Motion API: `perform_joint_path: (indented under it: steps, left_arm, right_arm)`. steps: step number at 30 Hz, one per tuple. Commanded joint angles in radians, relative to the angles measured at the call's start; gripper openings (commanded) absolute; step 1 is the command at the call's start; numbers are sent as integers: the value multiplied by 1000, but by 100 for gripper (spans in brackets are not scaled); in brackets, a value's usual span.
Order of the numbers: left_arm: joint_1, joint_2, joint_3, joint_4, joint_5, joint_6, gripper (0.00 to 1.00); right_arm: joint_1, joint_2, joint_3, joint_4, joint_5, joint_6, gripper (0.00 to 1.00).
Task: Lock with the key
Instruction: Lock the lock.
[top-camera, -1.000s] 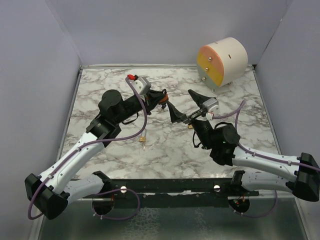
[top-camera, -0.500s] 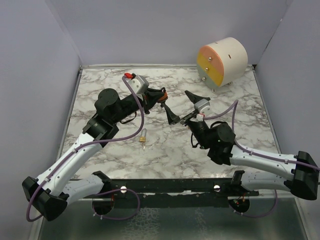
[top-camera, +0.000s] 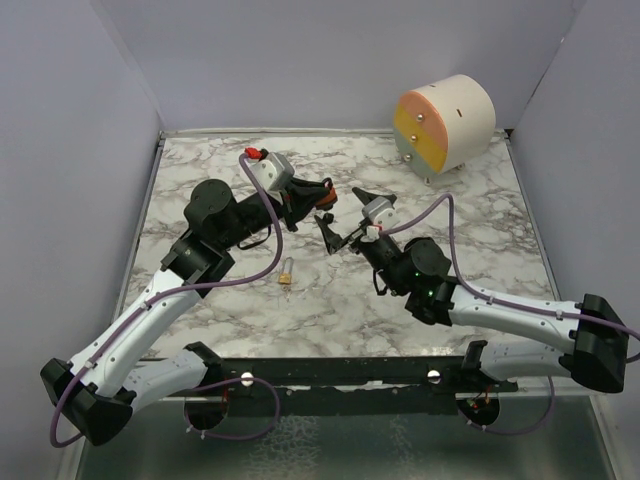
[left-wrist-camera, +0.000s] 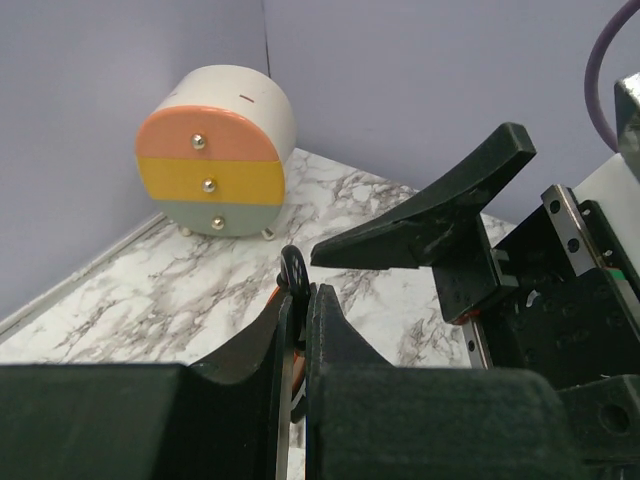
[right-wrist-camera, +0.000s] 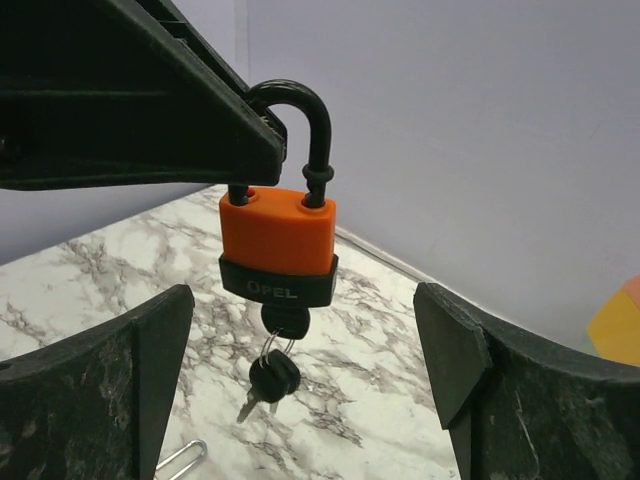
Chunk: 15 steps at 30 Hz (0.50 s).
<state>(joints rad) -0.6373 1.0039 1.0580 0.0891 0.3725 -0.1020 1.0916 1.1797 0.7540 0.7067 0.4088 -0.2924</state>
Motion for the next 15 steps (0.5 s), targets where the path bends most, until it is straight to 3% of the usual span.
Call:
perform_joint_path:
  steps: [1,15]
  left_arm:
    - [-2,-23,11,80,37,-25,0]
    - [-2,-13,6,91,52,-45,0]
  right_arm:
    - [3,21,-2,39,-41,-3,89]
    - [4,75,-41,244,-46,-29,82]
